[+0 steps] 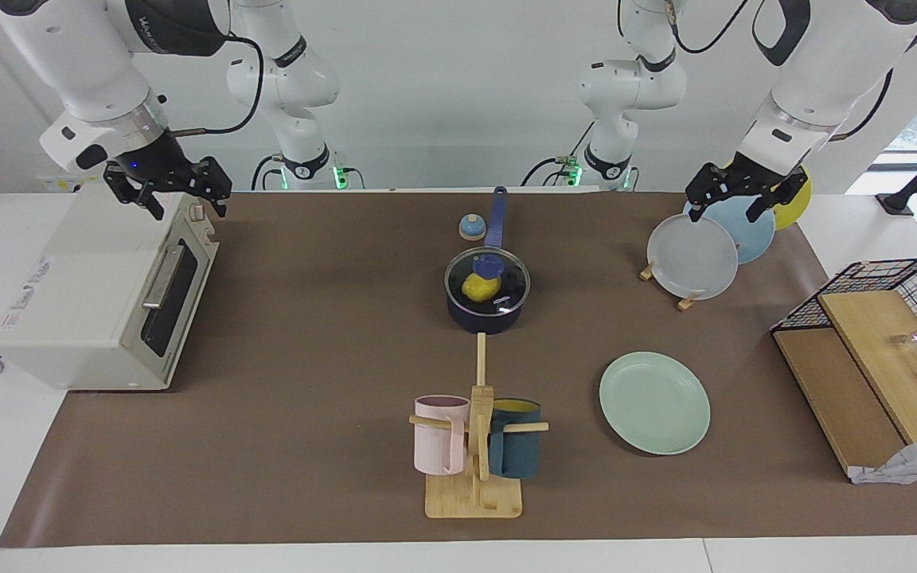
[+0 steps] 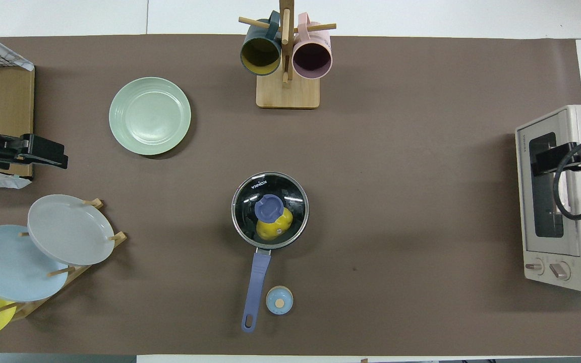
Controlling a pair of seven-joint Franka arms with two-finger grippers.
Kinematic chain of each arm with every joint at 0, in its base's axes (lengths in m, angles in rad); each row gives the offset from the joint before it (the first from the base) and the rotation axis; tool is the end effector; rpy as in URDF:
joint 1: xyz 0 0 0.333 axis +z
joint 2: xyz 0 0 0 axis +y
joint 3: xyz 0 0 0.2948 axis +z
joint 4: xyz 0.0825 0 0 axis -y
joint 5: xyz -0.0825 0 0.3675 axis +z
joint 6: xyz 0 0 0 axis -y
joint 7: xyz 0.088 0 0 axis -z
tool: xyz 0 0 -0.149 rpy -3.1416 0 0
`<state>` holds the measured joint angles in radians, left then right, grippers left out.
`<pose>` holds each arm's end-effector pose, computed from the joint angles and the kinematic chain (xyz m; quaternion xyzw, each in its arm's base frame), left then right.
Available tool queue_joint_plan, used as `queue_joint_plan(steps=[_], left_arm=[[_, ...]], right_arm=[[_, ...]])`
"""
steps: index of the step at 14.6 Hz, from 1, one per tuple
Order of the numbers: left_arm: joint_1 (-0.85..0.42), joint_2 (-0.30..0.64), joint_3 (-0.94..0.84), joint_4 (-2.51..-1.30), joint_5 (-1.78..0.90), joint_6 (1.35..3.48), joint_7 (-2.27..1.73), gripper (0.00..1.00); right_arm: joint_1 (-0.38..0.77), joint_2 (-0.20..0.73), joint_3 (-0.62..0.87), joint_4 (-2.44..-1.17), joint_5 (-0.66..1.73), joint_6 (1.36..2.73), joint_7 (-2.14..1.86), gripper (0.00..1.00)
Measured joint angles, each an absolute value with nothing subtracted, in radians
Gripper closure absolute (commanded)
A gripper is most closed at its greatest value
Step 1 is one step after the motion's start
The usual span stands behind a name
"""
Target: Transfer potato from pot to plate
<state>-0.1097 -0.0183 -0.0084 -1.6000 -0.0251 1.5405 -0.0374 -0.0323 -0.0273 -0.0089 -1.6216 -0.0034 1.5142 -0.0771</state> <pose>0.5231 -0.0659 0.5553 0.9989 -0.0404 -0.0215 0.0108 0.5191 -0.0220 0.5482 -0.9990 -0.0179 0.0401 0.0008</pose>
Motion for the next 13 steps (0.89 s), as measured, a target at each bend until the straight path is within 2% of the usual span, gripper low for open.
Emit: queue_joint_plan(steps=[8, 13], left_arm=[[-0.11, -0.018, -0.008, -1.6, -0.025, 1.541, -0.037, 0.0], [-0.11, -0.018, -0.008, -1.6, -0.025, 1.541, -0.037, 0.0]], right_arm=[[-0.03, -0.028, -0.008, -1.633, -0.003, 1.518, -0.077, 0.0], [0.02, -0.033, -0.003, -1.678, -0.002, 1.603, -0.077, 0.0]])
